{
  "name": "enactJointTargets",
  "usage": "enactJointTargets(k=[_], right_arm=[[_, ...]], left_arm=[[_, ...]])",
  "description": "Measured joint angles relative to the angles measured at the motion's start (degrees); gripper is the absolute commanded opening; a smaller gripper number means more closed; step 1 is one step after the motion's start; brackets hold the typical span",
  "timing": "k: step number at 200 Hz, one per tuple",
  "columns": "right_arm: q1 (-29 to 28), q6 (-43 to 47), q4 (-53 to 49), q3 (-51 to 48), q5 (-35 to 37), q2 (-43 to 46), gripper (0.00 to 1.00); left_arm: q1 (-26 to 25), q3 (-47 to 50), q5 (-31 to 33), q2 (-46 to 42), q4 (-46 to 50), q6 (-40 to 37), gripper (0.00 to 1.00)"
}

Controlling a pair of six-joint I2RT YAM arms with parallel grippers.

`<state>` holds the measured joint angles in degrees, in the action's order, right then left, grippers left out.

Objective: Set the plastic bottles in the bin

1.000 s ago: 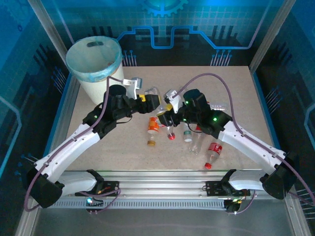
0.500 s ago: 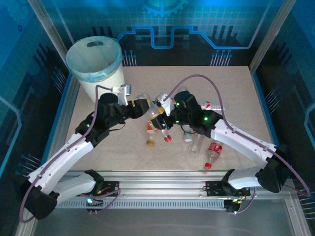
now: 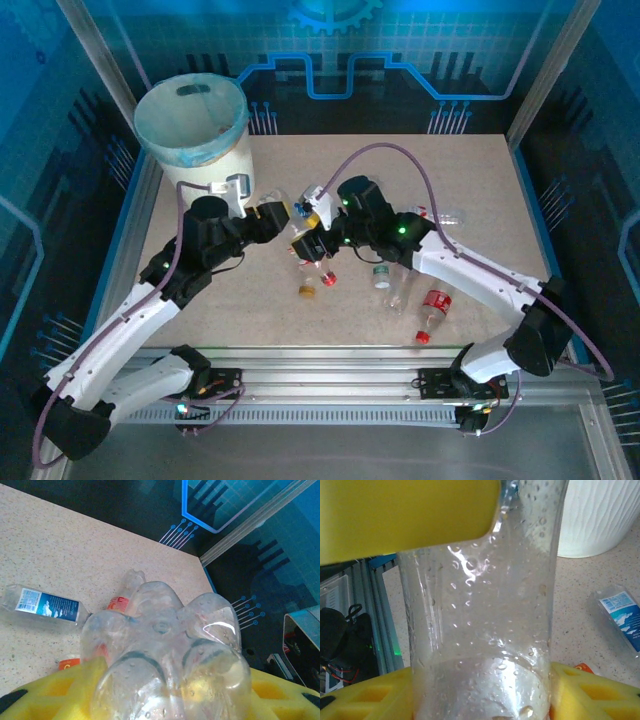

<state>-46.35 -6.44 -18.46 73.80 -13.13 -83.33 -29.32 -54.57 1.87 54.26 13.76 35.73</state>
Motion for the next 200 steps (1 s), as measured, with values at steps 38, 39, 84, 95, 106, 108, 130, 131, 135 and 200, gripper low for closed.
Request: enactJointTargets(k=[38, 39, 84, 95, 106, 108, 130, 131, 135, 200], right_arm=[[-0.09, -1.49, -1.31, 1.03, 1.33, -0.26, 0.86], [-0.09, -1.38, -1.36, 1.05, 1.38, -0.26, 0.86], [-0.09, -2.58, -3.98, 2.80, 8.41, 0.39, 0.95], [-0.09, -2.56, -4.42, 2.80, 9.73, 1.07, 0.96], [-0.09, -2.51, -4.68, 2.82, 10.71, 1.90, 0.96], [-0.09, -2.49, -4.68, 2.82, 10.84, 2.01, 0.97], [0.02, -1.88, -5.05, 3.50, 11.91, 2.91, 0.97], [0.04, -1.88, -5.07, 3.56, 11.93, 2.91, 0.97], [0.09, -1.75, -5.09, 3.82, 12.11, 2.91, 0.97], [2.89, -1.20, -6.73, 8.44, 11.39, 2.03, 0.96]], left_arm=[[0.81, -0.02, 2.25, -0.22, 0.57, -0.96, 0.43], [0.92, -0.02, 2.36, -0.22, 0.63, -1.09, 0.43], [5.33, -6.01, 5.46, 0.48, 4.17, -5.88, 0.43], [6.38, -9.97, 5.86, 1.62, 4.94, -7.69, 0.43], [7.54, -15.02, 6.12, 3.23, 5.68, -10.10, 0.43], [7.74, -16.00, 6.14, 3.61, 5.64, -10.60, 0.44], [9.01, -26.23, 6.64, 7.52, 5.68, -16.48, 0.44], [9.05, -26.56, 6.64, 7.65, 5.73, -16.68, 0.44], [9.18, -28.50, 6.88, 8.46, 5.62, -18.01, 0.44], [22.91, -50.27, 12.33, 24.55, 3.82, -31.98, 0.43]])
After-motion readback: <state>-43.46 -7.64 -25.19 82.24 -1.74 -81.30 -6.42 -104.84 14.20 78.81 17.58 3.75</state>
